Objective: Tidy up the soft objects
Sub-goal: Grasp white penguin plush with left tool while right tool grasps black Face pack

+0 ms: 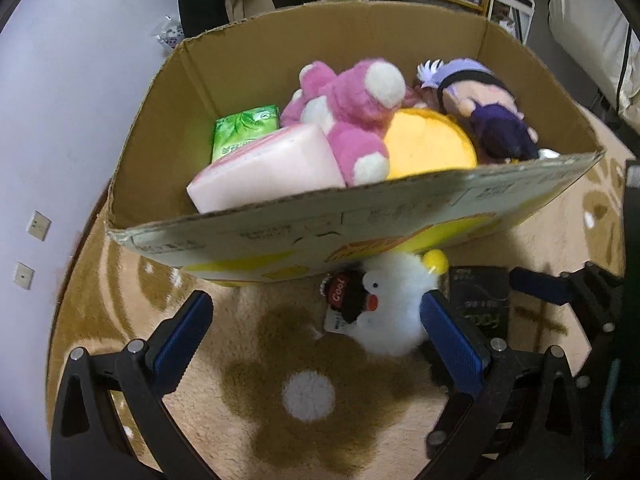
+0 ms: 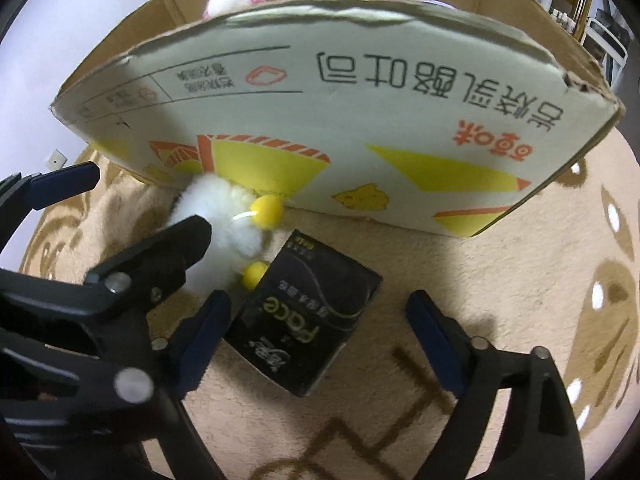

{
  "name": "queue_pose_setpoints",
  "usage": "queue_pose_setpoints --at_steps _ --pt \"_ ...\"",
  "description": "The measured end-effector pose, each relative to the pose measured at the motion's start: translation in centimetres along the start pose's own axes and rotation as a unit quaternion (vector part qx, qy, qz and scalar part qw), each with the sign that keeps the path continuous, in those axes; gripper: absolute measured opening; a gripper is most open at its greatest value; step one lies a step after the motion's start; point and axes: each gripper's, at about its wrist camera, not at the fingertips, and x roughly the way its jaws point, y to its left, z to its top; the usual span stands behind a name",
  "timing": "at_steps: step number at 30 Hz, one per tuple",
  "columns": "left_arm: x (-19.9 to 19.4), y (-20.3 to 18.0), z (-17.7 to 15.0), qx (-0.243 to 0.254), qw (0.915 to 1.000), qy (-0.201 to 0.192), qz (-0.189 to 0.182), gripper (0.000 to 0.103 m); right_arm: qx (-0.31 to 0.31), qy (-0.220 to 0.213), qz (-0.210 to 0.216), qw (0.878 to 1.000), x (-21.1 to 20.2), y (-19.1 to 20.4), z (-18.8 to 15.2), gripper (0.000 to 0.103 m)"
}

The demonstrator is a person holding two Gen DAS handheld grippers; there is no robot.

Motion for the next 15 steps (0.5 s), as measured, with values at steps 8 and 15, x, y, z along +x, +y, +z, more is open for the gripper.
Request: queue_pose_setpoints --at_steps 8,15 --pt "0.8 -0.2 0.1 -0.009 0.9999 0.008 -0.006 0.102 0.013 0.004 -0.024 1.000 -0.5 -0.6 -0.3 0.060" --pt "2.1 -0.3 0.3 -0.011 0.9998 0.015 -0.007 0.094 0.011 0.003 -0.024 1.000 -0.5 -0.7 -0.3 0.061"
